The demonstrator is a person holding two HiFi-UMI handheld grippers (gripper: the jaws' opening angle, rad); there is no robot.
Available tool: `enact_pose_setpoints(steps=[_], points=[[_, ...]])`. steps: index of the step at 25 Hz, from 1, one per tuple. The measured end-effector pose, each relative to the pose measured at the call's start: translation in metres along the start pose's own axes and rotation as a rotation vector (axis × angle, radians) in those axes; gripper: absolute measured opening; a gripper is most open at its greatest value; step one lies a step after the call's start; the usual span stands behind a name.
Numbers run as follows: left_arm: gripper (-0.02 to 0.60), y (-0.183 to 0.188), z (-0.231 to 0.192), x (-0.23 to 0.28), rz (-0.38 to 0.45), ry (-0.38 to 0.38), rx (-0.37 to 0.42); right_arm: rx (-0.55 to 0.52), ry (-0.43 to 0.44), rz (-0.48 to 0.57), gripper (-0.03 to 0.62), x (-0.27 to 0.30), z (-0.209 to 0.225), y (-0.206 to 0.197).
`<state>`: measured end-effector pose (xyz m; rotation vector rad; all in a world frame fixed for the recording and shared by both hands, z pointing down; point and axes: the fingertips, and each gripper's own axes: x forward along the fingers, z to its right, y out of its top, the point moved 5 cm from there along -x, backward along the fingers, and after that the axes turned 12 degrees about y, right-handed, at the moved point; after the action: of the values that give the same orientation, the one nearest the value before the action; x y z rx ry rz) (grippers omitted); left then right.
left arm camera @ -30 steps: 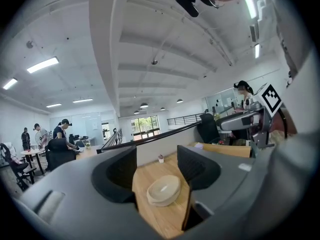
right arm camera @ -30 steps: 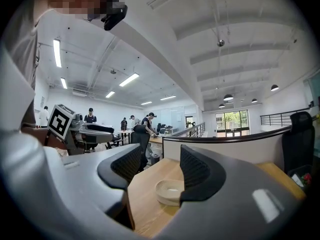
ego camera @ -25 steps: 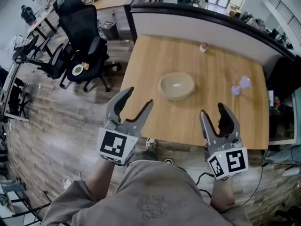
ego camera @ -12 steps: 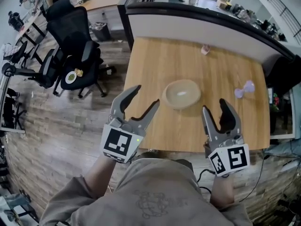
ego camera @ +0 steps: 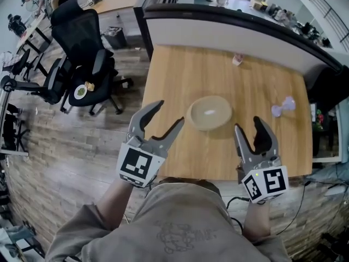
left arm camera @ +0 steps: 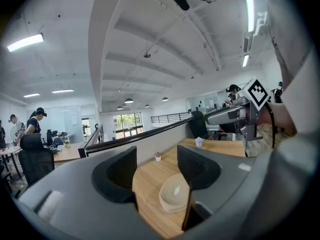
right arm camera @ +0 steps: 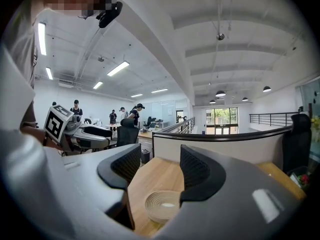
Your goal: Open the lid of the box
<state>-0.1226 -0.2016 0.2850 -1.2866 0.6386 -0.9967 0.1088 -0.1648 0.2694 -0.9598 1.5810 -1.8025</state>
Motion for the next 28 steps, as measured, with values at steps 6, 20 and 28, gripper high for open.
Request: enact_pose_setpoints(steps=[6, 20, 28], points=[[0.255, -0.017, 0.013, 0.015, -0.048, -0.026, -0.011, 0.029, 0.026, -0.037, 0.232, 0.002, 0.025, -0.013], [0.293, -0.106, 0.029, 0.062, -0.183, -0.192, 0.133, 0.084, 0.136, -0.178, 0.232, 0.047, 0.031, -0.07], [0.293, -0.188, 0.033, 0.089, -0.32, -0.256, 0.177, 0.035, 0.221, -0.339, 0.232, 0.094, 0.018, -0.12]])
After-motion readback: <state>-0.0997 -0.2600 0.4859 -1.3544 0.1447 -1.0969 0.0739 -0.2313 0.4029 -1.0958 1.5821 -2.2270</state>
